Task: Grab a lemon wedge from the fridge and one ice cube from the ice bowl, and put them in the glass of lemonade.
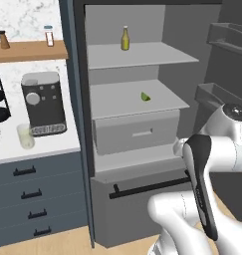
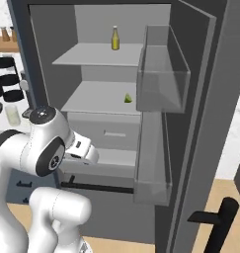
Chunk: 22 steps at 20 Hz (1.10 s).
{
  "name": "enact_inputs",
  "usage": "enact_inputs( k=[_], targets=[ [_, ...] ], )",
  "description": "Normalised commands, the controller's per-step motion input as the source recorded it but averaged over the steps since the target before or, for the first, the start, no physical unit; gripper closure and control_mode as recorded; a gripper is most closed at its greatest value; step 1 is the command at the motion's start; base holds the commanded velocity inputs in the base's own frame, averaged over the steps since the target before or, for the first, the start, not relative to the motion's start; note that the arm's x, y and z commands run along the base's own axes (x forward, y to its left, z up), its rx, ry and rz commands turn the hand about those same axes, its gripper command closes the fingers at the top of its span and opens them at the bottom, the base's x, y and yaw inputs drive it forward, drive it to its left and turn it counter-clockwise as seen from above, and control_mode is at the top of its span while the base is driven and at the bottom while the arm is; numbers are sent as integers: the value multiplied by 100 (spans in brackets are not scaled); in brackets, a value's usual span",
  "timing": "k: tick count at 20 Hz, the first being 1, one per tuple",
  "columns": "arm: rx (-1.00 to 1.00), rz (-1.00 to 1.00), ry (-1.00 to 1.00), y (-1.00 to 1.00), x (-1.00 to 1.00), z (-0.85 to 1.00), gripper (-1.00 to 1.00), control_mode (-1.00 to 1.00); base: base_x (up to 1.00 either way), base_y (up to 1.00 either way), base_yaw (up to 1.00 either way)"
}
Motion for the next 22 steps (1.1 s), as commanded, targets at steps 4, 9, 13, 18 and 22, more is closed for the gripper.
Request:
enact_inputs(
  k=[4,9,13,18,22],
  targets=[
    [0,0,0,0,0,0,-100,100,49,-9,0],
    [0,0,0,0,0,0,-100,100,63,-11,0],
    [0,0,0,0,0,0,-100,100,14,-26,0],
    [0,2,-4,-8,19,0,-100,-100,1,-12,0],
    [-6,6,-13,0,59,0,-100,-100,0,0,0]
  ],
)
